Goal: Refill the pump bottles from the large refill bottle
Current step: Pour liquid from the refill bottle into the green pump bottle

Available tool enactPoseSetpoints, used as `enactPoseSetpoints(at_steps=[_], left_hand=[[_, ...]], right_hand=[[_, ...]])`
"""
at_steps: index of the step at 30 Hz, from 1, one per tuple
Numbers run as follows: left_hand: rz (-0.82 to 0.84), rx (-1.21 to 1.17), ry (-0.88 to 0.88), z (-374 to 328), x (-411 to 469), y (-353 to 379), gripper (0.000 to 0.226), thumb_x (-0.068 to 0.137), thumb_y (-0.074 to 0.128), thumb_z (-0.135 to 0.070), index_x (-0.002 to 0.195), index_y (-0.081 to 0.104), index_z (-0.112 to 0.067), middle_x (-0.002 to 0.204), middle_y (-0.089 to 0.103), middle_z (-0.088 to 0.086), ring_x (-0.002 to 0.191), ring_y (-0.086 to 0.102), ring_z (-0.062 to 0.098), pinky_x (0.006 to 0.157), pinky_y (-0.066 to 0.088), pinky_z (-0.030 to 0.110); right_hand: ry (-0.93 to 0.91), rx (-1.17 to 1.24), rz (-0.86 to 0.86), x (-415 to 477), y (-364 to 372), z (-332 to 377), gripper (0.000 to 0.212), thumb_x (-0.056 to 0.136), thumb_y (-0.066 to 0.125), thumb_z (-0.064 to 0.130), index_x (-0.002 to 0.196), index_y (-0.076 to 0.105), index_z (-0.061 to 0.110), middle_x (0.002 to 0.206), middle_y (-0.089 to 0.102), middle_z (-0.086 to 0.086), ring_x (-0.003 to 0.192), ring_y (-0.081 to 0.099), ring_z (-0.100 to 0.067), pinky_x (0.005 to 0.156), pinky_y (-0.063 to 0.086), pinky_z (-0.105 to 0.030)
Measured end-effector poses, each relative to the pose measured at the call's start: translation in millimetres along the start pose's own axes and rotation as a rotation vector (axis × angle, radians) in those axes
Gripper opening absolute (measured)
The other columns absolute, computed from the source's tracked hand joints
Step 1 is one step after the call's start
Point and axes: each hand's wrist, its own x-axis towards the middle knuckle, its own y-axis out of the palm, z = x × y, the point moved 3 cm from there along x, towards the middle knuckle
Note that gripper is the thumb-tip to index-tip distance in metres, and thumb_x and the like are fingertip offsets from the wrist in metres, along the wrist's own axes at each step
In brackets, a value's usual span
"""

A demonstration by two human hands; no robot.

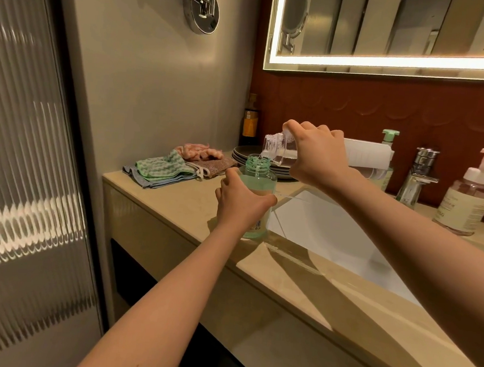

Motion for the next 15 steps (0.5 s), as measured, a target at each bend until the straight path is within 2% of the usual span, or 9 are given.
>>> enactPoseSetpoints(at_steps=[15], left_hand=[[-0.003, 0.011, -0.010, 0.6, 1.4, 0.1, 0.077, 0.069, 0.075, -0.032, 0.128, 0.029, -0.015, 0.130, 0.043, 0.009, 0.121, 0.037, 0.028, 0.093, 0.041, 0.041]], right_hand=[[0.001, -0.010, -0.007, 0.6, 0.4, 0.0, 0.063, 0.078, 0.065, 0.011, 0.134, 0.037, 0.021, 0.120, 0.053, -0.007, 0.112, 0.048, -0.031, 0.096, 0.034, -0.044]])
